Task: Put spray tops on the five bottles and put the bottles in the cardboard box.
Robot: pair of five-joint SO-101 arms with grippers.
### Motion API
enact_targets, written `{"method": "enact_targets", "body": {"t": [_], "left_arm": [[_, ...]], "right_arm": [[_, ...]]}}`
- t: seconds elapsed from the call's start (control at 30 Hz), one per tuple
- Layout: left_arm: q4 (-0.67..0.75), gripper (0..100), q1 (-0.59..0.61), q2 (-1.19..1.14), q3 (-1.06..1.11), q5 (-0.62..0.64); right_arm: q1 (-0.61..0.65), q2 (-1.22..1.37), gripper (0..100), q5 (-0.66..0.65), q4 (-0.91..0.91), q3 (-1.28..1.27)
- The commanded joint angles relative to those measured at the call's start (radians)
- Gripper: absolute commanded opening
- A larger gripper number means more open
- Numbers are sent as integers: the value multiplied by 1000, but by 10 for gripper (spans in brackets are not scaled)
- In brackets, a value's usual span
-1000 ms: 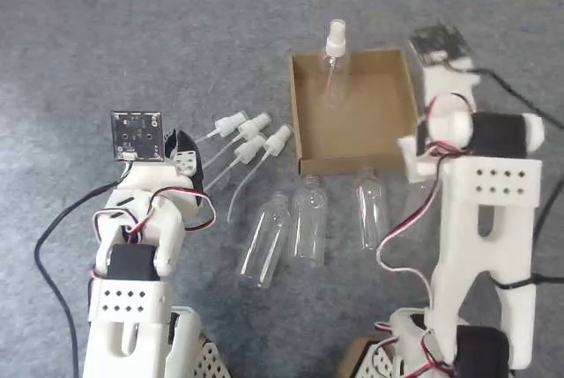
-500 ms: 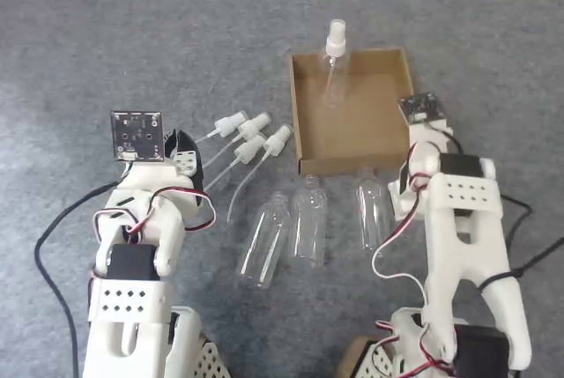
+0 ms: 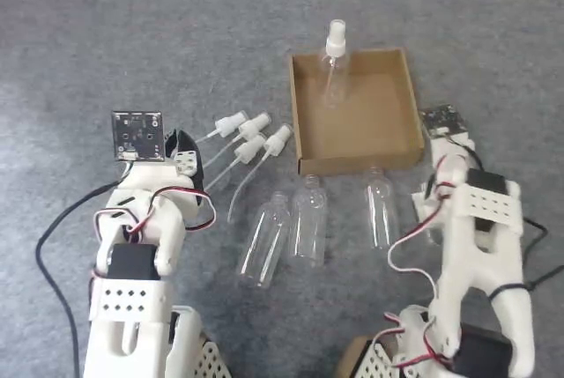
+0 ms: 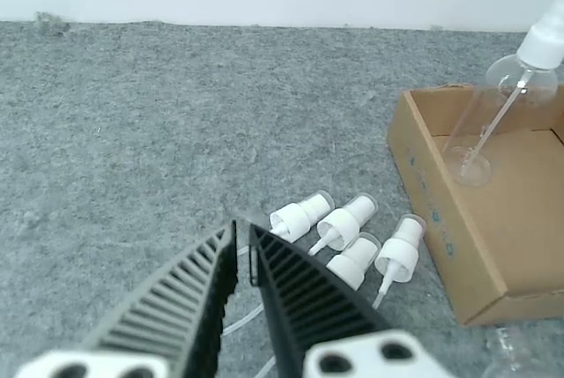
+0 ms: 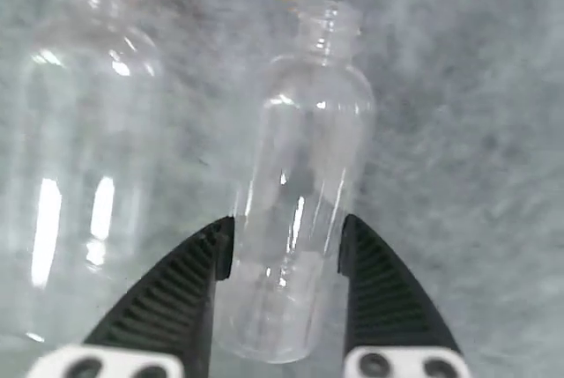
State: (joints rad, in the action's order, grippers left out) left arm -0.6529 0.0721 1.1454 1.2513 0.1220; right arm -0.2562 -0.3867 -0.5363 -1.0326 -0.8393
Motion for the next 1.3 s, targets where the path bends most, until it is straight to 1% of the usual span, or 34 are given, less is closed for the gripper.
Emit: {"method": "enact_targets", "body": {"t": [0.0,0.13,0.3,0.4,0.57,0.67,0.77,0.83,0.9,1.1,1.17,1.27], "left_arm": [[-34,15,3,-11,-93,3],[-163,15,-25,-137,-255,-74],[-324,15,-74,-497,-519,-250],[-437,15,-95,-756,-719,-298],[-577,19,-101,-1135,-1096,-308],[-647,29,-95,-1329,-1320,-365],[-678,93,-92,-1490,-1514,-379],[-692,137,-92,-1590,-1635,-379],[-712,160,-92,-1683,-1747,-379],[-799,158,-55,-1944,-2029,-381],[-850,156,-41,-2013,-2109,-387],[-951,137,-20,-2093,-2235,-440]], "right_arm": [[-142,-19,59,-186,-16,3],[-285,-19,7,-339,-13,3],[-400,-16,9,-512,-13,2],[-426,-12,9,-577,-12,-23],[-430,-19,9,-684,7,-109],[-447,-19,9,-712,88,-173],[-464,-19,10,-709,165,-209],[-472,-19,10,-707,180,-215],[-475,-19,10,-707,179,-215],[-475,-19,10,-710,179,-216],[-473,-19,10,-710,179,-216],[-473,-19,10,-710,177,-216]]}}
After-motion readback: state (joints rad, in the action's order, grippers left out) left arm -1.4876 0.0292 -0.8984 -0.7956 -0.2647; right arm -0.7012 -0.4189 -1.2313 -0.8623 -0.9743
